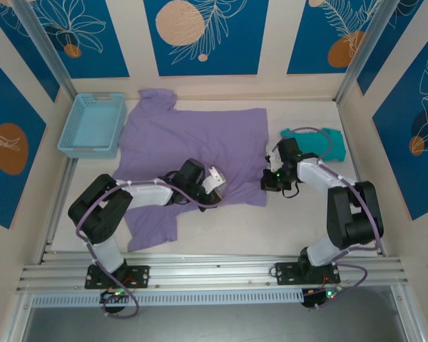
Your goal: Fold the inside-out t-shirt
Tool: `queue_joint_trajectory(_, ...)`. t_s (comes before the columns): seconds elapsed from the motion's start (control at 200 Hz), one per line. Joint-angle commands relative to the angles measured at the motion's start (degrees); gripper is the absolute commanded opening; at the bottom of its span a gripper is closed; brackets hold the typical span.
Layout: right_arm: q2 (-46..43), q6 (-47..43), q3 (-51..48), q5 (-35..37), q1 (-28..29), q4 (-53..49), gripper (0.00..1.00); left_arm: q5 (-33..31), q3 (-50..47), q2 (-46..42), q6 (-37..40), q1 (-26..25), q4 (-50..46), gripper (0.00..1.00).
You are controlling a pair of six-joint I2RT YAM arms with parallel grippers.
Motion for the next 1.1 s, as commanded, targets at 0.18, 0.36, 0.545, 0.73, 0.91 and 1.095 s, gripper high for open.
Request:
queue_joint_trajectory(0.18, -15.0, 4.9, -1.4, -1.2, -11.4, 0.1, 0.00, -4.7, 11.0, 4.8, -9.0, -5.1, 2.7, 0.26)
queue_joint_trajectory(0.36, -20.0, 5.5, -1.1, -0.5, -14.0, 0.6, 0.00, -14.8, 4.7, -6.2, -13.9, -3.4, -0.3, 0.47)
queue_joint_trajectory(0.545, -19.7, 5.1, -2.1, -0.9, -10.7, 1.0, 0.00, -27.5, -6.1, -24.4, -25.5, -2.4, -22.5, 0.48)
queue_joint_trajectory(0.73, -18.8, 4.5, -1.4, -1.6, -8.4, 0.9, 0.00, -36.6, -13.7, -44.2, -45.1, -2.7, -45.5, 0.47)
queue_joint_trajectory(0.91, -19.4, 4.2, -1.5, -1.4, -6.2, 1.1, 0.00, -41.5, -16.2, -54.0, -58.2, -5.5, -61.5, 0.47)
queue_joint_trajectory(1.095, -21.5, 4.3, -2.2, -2.5, -6.0, 1.2, 0.00, -41.9, -16.5, -47.7, -64.9, -9.8, -65.4, 0.50)
